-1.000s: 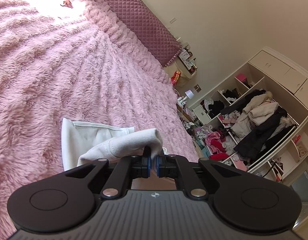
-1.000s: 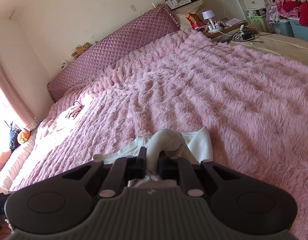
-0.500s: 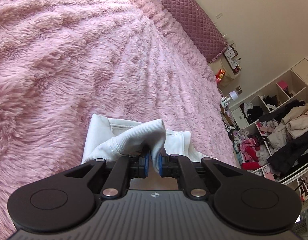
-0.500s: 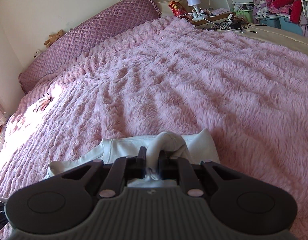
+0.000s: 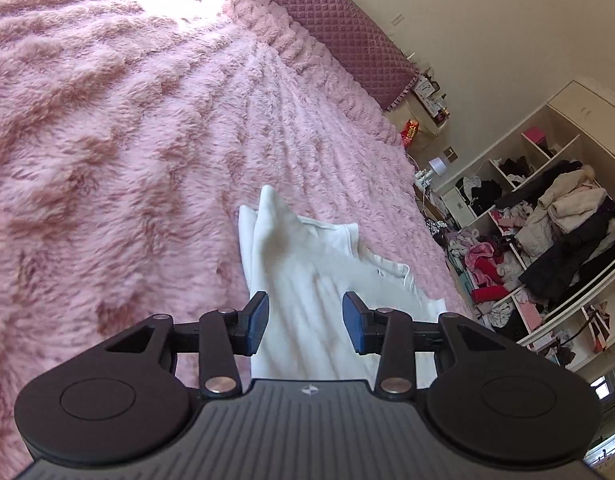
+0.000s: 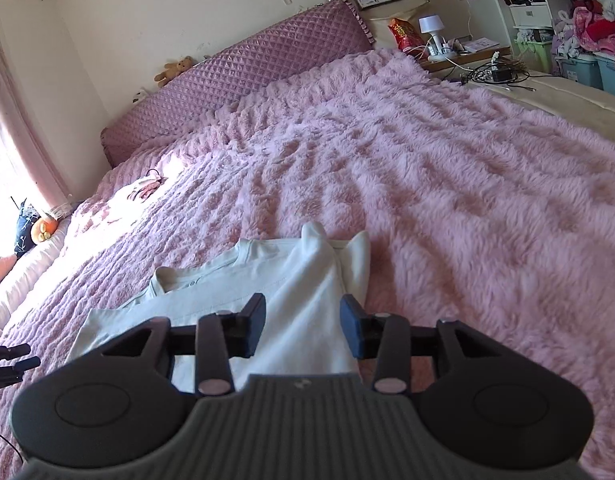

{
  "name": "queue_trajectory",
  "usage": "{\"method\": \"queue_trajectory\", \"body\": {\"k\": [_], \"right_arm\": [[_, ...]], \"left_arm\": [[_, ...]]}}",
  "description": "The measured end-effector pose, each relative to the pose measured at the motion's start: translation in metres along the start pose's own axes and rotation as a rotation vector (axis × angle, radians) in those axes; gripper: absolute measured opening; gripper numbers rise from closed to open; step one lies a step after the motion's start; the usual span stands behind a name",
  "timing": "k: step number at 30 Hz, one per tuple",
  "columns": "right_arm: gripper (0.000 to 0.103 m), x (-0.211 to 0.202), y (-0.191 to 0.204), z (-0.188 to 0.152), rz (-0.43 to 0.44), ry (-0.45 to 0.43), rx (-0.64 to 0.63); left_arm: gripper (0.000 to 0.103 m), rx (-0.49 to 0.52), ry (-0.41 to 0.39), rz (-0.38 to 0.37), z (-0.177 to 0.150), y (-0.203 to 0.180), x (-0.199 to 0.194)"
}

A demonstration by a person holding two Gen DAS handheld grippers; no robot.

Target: Fold small clothes

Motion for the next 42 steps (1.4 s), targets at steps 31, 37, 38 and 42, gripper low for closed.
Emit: {"method": "queue_trajectory", "body": {"k": [31,37,38,42], "right_arm": [[0.000,0.006,0.003,-0.062,-0.036,0.139,-0.074],[0.000,-0.027,0.008,-0.053,-0.056,0.061,-0.083],[0.000,-0.031,0.007,-0.053,-0.079,0.058,-0.088],[0.000,-0.019,-0.012,-0.066,-0.098,0.133,-0.031]], "left_arm": [[0.003,-0.003,0.077,-0.106,-0.064,0.004,0.017],[0.003,0.083,0.005,-0.168,-0.050,-0.012,-0.017],[0.003,0.088,0.019,-0.137,-0.049,-0.010,-0.017],[0.003,0.091,0.163,0.066,-0.060,0.005,0.013]]}}
Point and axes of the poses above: each gripper's, at about its wrist camera, not at the fingertips, and x roughly the way its jaws point, y to its left, z to its top, the point moved 3 cm from there along x, roughly the way its jaws point, and after that the axes turned 15 degrees about y, right-handed, at the moved point
